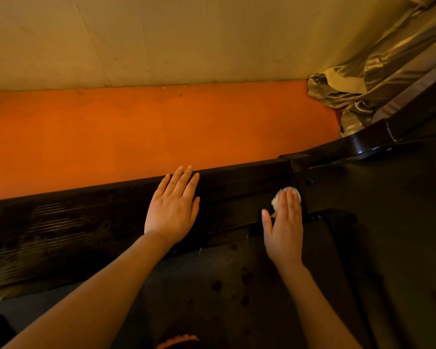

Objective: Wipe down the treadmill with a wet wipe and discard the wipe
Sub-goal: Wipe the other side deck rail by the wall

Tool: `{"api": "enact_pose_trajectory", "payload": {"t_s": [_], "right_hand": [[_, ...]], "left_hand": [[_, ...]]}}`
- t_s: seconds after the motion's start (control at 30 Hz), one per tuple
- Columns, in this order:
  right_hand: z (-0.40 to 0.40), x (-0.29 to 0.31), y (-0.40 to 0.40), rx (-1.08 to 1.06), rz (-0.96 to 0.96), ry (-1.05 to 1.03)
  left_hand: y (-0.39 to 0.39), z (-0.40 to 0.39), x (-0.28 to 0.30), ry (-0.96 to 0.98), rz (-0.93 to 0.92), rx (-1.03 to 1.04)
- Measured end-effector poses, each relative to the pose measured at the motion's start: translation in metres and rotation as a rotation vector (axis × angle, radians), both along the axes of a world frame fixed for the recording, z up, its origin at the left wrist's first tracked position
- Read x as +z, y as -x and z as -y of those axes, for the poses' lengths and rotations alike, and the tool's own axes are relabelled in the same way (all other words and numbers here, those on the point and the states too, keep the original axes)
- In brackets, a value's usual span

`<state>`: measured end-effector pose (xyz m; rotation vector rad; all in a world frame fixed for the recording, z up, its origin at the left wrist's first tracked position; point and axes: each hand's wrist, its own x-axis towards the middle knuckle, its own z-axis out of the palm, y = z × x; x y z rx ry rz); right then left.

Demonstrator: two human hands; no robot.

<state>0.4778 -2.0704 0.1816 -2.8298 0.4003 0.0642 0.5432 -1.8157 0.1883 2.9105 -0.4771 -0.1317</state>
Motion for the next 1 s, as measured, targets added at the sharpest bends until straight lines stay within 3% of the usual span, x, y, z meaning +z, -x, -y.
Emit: {"api": "enact_pose_trajectory", "payload": {"t_s": [0.13, 0.33, 0.57, 0.67, 0.8, 1.0], "right_hand": [[-0.001, -0.005, 0.011, -0.028, 0.006, 0.004], [-0.014, 0.009, -0.048, 0.059, 0.001, -0.047], [-0.066, 0.013, -0.088, 0.498, -0.008, -0.026], [-0.071, 0.016, -0.094, 0.565, 0.008, -0.028], [-0.047, 0.015, -0.099, 0.523, -0.034, 0.040], [0.024, 0.011, -0.107, 0.230, -0.039, 0.105]], "left_hand": [[0.000, 0.000, 0.000, -0.002, -0.004, -0.005], [0.000, -0.001, 0.000, 0.012, -0.003, -0.004], [0.000, -0.001, 0.000, 0.019, 0.002, -0.001], [0.000, -0.001, 0.000, 0.022, 0.008, -0.006], [-0.001, -0.002, 0.000, 0.020, 0.016, -0.008], [-0.001, -0.003, -0.002, 0.028, 0.012, -0.009]]}}
